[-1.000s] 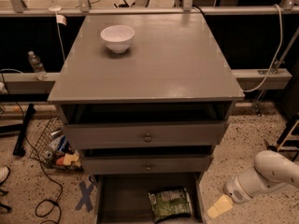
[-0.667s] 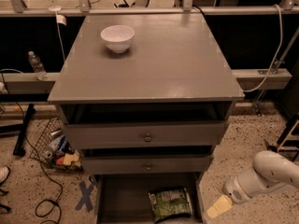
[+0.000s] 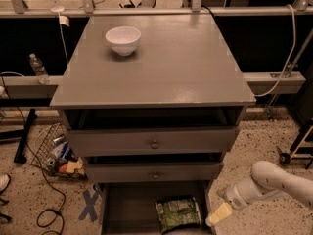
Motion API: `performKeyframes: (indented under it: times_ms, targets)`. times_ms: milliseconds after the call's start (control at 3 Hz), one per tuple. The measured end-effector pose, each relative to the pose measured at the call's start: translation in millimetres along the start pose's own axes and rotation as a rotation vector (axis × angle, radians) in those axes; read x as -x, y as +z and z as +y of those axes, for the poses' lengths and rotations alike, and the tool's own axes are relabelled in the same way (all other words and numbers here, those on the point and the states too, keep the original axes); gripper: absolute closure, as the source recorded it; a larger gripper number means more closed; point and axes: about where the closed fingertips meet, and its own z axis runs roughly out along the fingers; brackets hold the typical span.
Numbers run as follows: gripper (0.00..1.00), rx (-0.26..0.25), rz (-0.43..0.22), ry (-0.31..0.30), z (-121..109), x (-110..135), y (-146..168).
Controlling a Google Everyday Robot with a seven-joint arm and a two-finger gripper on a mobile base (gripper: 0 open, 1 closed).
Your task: Pick green jalapeno chip bag from bottom drawer and place on counter
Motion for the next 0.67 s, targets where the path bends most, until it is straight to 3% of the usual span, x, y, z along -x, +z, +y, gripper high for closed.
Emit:
performKeyframes:
  times_ms: [333, 667]
  targets:
    - [0.00, 0.019, -0.055, -0.033, -31.4, 0.7, 24.0]
    - [0.00, 0.032, -0.060, -0.045, -31.4, -1.4, 29.3]
